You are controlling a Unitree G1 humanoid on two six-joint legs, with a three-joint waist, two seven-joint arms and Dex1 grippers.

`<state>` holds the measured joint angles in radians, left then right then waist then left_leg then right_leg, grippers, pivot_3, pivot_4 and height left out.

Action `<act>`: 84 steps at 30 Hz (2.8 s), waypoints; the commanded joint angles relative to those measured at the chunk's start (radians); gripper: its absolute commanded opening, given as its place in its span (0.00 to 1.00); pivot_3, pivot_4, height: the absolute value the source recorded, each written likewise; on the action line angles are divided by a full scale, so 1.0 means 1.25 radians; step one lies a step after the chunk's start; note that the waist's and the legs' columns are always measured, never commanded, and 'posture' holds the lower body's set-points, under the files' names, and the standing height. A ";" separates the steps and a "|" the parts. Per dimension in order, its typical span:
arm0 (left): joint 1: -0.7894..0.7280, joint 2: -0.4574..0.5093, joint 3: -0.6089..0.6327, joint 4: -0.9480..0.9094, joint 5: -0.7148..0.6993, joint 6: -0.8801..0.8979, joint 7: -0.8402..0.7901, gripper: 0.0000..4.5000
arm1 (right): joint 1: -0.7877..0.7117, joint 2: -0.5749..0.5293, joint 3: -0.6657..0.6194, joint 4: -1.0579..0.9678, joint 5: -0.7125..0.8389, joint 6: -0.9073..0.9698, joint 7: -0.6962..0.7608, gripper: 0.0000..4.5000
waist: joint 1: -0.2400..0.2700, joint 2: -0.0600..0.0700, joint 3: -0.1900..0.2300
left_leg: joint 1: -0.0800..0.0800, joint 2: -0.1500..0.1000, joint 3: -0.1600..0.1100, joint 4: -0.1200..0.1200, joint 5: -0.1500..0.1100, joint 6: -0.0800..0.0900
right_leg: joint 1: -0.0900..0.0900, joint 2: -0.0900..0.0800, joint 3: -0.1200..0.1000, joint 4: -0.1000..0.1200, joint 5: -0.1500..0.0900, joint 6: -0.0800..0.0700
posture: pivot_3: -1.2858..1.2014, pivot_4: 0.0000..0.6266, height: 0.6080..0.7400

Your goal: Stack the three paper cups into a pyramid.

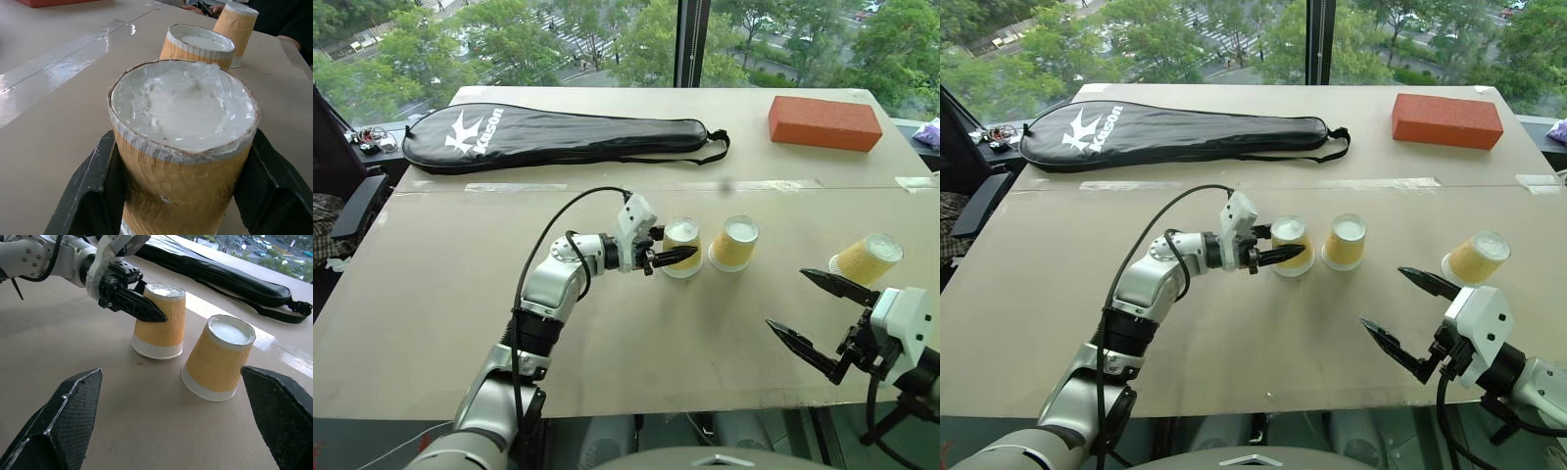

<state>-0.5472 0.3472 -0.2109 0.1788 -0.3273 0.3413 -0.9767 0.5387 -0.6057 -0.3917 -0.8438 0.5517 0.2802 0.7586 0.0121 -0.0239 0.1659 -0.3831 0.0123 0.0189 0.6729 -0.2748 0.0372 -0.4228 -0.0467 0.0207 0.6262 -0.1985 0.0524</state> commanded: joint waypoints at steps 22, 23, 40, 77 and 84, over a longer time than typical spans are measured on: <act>-0.036 -0.084 0.016 0.058 0.049 -0.113 -0.006 0.99 | 0.018 0.035 -0.048 -0.003 -0.028 -0.039 -0.059 1.00 | 0.001 0.000 0.000 | 0.001 -0.001 -0.002 0.002 0.000 0.000 | 0.003 -0.001 -0.001 0.000 0.000 0.000 | 0.52 0.24 1.00; -0.027 -0.074 0.026 0.028 0.032 -0.095 -0.013 0.99 | -0.001 0.038 -0.058 0.004 -0.020 -0.026 -0.082 1.00 | -0.002 0.000 0.000 | 0.001 -0.001 -0.002 0.002 0.000 0.000 | 0.003 -0.001 -0.001 0.000 0.000 0.000 | 0.52 0.24 1.00; 0.247 0.161 0.180 -0.481 -0.270 0.142 -0.093 0.99 | -0.256 -0.005 -0.151 0.169 -0.138 0.209 -0.347 1.00 | 0.001 0.002 0.000 | 0.001 0.002 -0.004 0.001 0.000 0.000 | 0.003 -0.002 0.000 0.000 0.001 -0.002 | 0.52 0.24 1.00; 0.545 0.207 0.326 -0.517 -0.381 0.019 -0.101 1.00 | -0.602 -0.044 0.098 0.169 0.049 0.364 -0.157 0.45 | -0.029 0.005 0.001 | 0.003 0.003 -0.001 -0.001 0.000 0.000 | 0.001 0.000 0.002 -0.001 -0.001 0.001 | 0.52 0.24 1.00; 0.631 0.217 0.382 -0.521 -0.382 -0.005 -0.111 1.00 | -0.710 -0.045 0.221 0.215 0.005 0.352 -0.145 0.45 | -0.011 0.004 0.001 | -0.001 0.003 -0.002 -0.001 0.000 0.000 | -0.001 -0.002 0.000 -0.002 0.001 -0.002 | 0.52 0.24 1.00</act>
<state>0.2252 0.6129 0.2371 -0.4501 -0.7971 0.3576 -1.1083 -0.3230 -0.6559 -0.1249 -0.5717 0.5596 0.7328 0.5696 -0.0021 -0.0188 0.1676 -0.3845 0.0164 0.0172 0.6711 -0.2749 0.0373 -0.4247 -0.0491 0.0213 0.6234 -0.1977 0.0501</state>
